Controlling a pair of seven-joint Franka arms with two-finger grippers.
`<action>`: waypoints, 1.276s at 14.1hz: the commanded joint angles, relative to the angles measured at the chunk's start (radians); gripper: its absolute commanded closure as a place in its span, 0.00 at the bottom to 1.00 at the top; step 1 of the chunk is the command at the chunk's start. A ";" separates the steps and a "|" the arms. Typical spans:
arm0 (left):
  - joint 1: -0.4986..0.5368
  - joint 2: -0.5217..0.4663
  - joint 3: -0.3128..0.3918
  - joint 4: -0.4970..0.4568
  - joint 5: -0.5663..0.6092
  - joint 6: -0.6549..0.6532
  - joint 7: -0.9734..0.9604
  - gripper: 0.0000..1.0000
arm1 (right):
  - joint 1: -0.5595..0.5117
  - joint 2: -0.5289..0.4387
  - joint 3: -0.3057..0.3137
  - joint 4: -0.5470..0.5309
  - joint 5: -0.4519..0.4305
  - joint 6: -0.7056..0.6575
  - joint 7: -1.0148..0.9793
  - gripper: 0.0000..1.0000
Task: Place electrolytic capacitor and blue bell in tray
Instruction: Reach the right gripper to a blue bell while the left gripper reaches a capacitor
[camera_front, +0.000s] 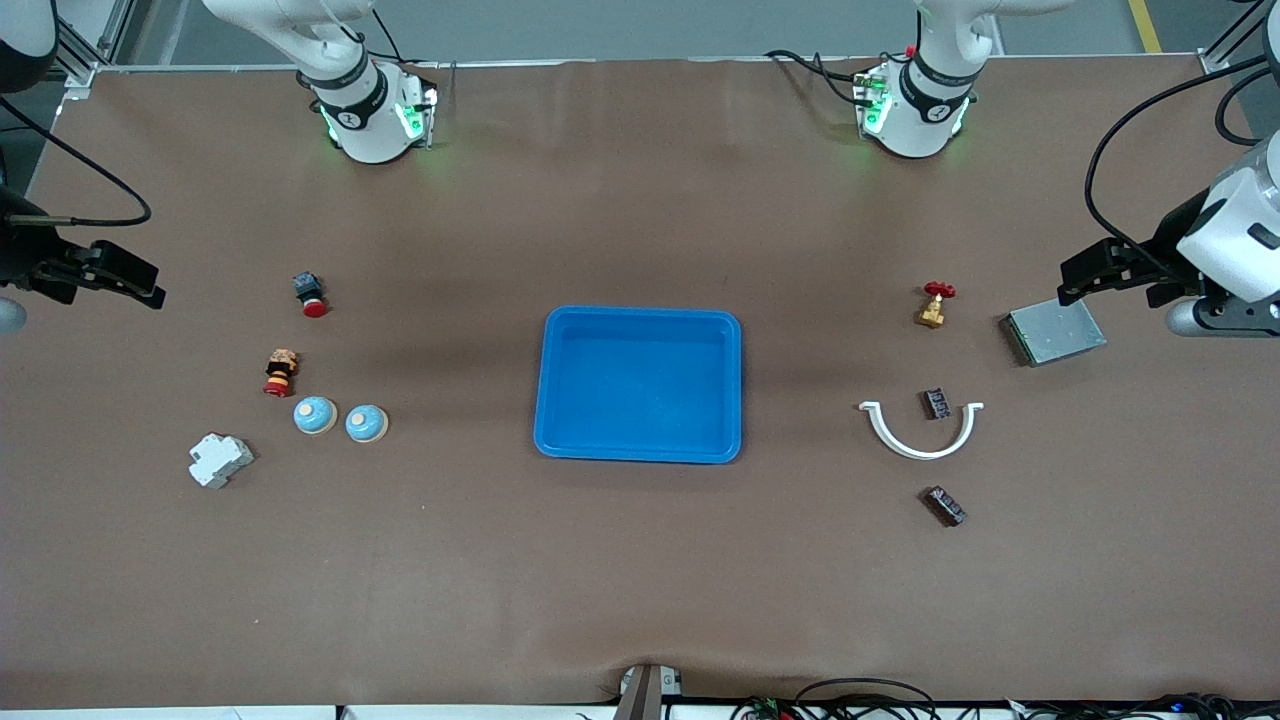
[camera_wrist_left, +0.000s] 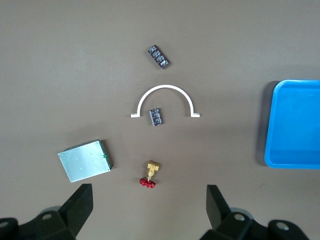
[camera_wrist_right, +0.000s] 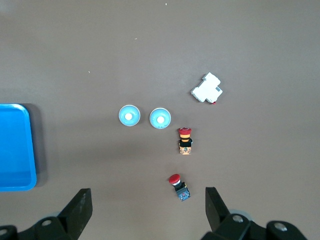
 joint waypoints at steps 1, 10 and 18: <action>0.005 0.003 -0.006 0.010 0.014 -0.016 0.011 0.00 | -0.007 0.003 0.006 0.008 -0.004 -0.009 -0.010 0.00; 0.003 0.003 -0.006 0.012 0.014 -0.016 0.010 0.00 | -0.007 0.003 0.006 0.005 -0.001 -0.010 -0.010 0.00; 0.005 0.107 -0.004 0.012 0.030 -0.005 -0.001 0.00 | -0.020 0.006 0.006 -0.013 0.050 -0.007 -0.002 0.00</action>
